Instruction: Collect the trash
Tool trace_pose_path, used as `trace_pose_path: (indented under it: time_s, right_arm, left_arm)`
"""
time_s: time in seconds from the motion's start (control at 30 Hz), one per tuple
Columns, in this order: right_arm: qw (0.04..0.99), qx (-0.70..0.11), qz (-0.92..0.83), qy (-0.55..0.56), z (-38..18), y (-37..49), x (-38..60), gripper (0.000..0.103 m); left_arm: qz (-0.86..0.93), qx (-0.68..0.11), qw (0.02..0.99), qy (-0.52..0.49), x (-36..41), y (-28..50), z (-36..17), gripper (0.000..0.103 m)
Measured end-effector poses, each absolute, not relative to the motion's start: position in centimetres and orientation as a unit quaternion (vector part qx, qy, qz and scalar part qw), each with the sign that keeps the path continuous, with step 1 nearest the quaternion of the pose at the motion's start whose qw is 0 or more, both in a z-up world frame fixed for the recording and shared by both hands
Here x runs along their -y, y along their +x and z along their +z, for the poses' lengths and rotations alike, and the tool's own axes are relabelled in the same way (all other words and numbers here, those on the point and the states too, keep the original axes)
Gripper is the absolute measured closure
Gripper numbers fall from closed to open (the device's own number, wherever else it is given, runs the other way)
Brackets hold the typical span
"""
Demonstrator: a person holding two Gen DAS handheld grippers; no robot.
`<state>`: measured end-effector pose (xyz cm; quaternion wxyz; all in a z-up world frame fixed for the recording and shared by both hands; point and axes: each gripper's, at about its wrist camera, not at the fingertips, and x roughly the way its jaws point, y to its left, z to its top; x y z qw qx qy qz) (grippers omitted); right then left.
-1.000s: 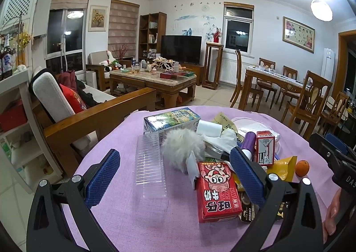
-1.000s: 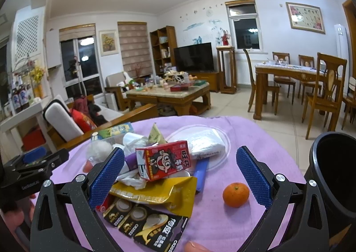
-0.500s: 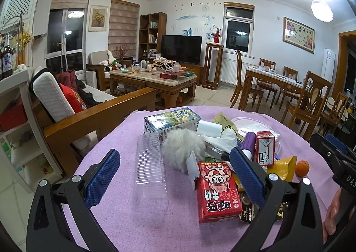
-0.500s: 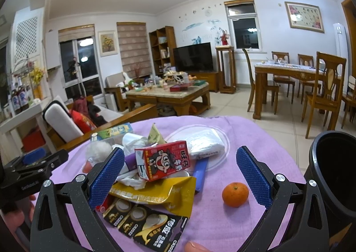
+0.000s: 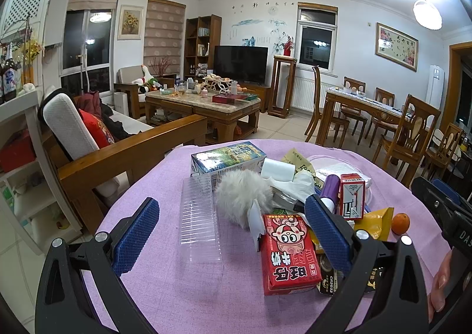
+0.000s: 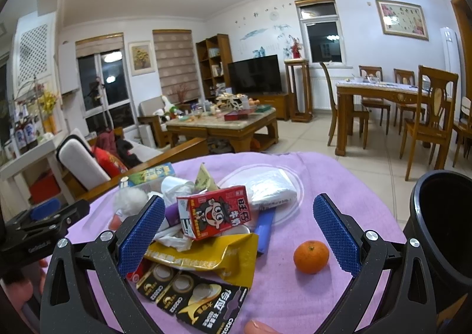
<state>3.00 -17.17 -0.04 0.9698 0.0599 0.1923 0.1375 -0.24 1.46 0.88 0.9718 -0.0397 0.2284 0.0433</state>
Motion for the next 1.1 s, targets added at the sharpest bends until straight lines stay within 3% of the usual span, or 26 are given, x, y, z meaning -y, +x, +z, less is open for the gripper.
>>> trace_pose_path:
  time_s: [0.2,0.3,0.53,0.73,0.8,0.9,0.97,1.1]
  right_arm:
    - [0.959,-0.223,0.155,0.079,-0.7,3.9,18.0,0.004]
    - [0.952,-0.247,0.161,0.080,-0.9,4.1,19.6,0.004]
    - [0.936,-0.294,0.161,0.109,-0.7,6.1,23.8,0.004]
    - [0.925,-0.335,0.160,0.085,-1.2,8.0,23.4,0.005]
    - [0.919,-0.347,0.165,0.081,-1.7,8.3,23.0,0.010]
    - [0.913,-0.367,0.164,0.076,-2.5,9.1,22.6,0.018]
    - [0.910,-0.377,0.155,0.070,-2.9,10.1,22.5,0.023]
    - [0.895,-0.412,0.155,0.073,-4.4,10.8,21.5,0.036]
  left_arm:
    - [-0.003,-0.260,0.964,-0.061,-2.5,0.6,0.4,0.005]
    - [-0.023,-0.275,0.961,-0.025,-4.1,2.2,1.2,0.005]
    - [-0.097,-0.313,0.944,0.025,-6.3,10.9,3.1,0.005]
    - [-0.163,-0.389,0.898,0.122,-2.5,17.6,-0.2,0.005]
    - [-0.166,-0.405,0.887,0.147,-1.7,18.8,-1.2,0.006]
    - [-0.171,-0.435,0.873,0.141,-1.6,20.2,-2.4,0.019]
    - [-0.173,-0.453,0.866,0.119,-1.8,21.1,-3.0,0.039]
    - [-0.187,-0.468,0.859,0.090,-2.6,21.5,-3.3,0.045]
